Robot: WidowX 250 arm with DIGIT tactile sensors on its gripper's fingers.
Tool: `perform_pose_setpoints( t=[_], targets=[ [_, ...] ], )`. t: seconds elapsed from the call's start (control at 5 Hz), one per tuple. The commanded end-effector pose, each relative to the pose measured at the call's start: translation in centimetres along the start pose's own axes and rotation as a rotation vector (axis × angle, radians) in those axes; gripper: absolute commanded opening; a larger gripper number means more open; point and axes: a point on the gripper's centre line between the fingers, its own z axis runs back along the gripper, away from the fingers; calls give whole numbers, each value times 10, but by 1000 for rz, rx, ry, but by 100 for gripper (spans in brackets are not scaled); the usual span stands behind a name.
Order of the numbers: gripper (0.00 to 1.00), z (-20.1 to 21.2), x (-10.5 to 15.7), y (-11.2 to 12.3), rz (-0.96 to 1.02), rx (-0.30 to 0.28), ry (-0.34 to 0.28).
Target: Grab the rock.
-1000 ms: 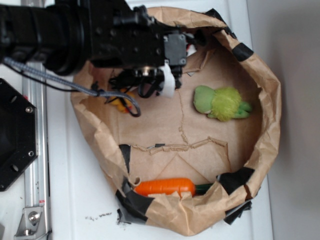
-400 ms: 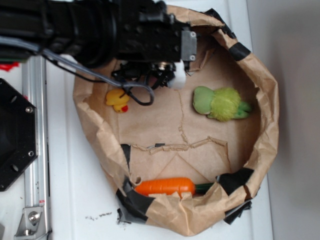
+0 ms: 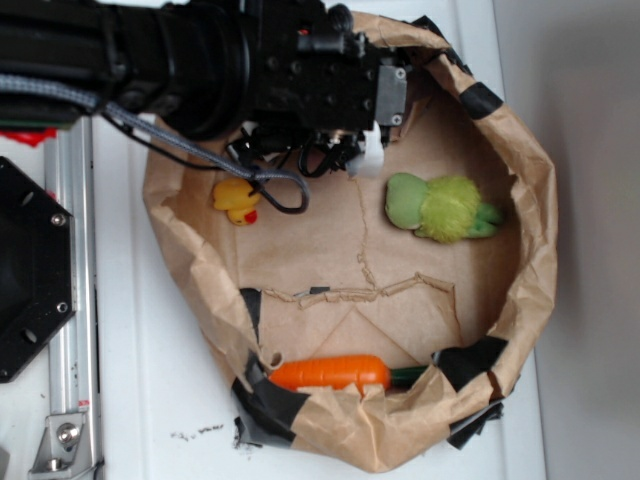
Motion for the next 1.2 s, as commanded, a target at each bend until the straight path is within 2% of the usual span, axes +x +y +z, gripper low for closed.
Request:
perform_pose_setpoints(
  t=[0.0, 0.2, 0.4, 0.6, 0.8, 1.0],
  targets=[
    [100, -6, -13, -5, 26, -95, -28],
    [100, -5, -17, -6, 26, -81, -9],
    [100, -5, -33, -11, 58, -100, -13],
    [100, 0, -37, -15, 79, -86, -14],
    [0, 3, -38, -16, 81, -71, -13],
    [0, 3, -38, -19, 81, -59, -9]
  ],
)
